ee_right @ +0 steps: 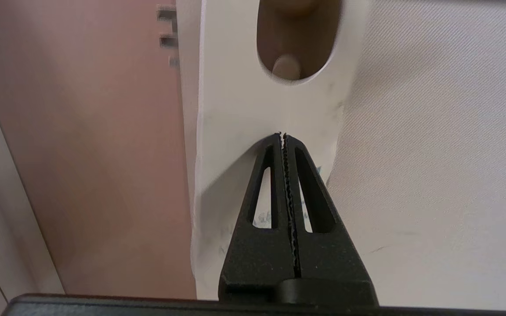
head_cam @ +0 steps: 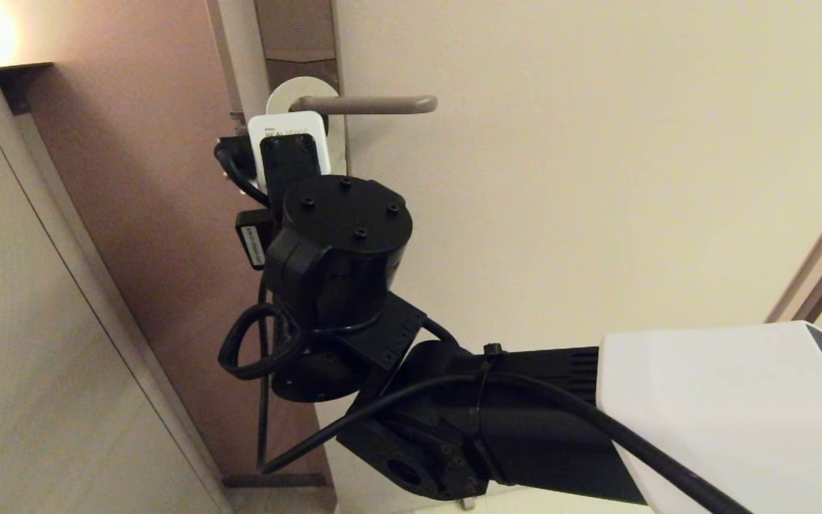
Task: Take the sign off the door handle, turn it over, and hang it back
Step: Hang the sign back with the other side facing out
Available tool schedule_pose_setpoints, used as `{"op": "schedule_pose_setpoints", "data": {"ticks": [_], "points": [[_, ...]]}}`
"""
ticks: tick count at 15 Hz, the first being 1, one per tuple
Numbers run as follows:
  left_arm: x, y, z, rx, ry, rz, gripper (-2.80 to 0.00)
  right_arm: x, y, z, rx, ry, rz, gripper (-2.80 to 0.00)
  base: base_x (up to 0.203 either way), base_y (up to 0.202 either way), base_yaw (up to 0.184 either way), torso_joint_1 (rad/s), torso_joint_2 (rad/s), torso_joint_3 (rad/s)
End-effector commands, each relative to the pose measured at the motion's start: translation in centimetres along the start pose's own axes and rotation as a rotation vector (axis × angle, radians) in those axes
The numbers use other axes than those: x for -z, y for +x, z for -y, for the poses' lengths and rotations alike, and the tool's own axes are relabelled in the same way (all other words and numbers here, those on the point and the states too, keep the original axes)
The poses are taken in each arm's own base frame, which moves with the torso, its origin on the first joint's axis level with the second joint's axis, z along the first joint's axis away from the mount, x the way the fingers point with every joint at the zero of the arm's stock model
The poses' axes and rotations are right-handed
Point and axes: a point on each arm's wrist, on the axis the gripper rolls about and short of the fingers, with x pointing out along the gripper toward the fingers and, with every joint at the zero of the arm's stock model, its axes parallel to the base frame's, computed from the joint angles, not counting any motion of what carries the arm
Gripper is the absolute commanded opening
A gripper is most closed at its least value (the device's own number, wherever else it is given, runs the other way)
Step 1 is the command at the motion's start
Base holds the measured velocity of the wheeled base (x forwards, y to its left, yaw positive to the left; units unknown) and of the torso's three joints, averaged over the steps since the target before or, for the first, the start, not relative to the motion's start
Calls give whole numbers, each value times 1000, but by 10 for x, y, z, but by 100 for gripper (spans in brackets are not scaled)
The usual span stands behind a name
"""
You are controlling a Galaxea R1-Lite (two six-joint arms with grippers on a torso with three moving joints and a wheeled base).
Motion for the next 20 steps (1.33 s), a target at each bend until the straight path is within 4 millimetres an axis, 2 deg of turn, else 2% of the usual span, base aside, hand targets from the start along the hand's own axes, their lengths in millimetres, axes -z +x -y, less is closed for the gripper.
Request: {"op": "schedule_pose_setpoints", "data": {"ticks": [1, 6, 17, 20], "points": [[0, 0, 0, 0, 0, -1, -280, 7, 1, -3, 4, -6, -4, -280, 0, 0, 0, 0, 0, 0], [0, 0, 0, 0, 0, -1, -280, 7, 7, -10, 10, 26, 25, -280, 0, 0, 0, 0, 0, 0], [0, 0, 0, 0, 0, -1, -280, 31, 10, -19, -44, 9, 12, -280, 0, 0, 0, 0, 0, 0], [0, 0, 0, 0, 0, -2, -280, 26, 8, -15, -43, 13, 7, -280, 0, 0, 0, 0, 0, 0]]}}
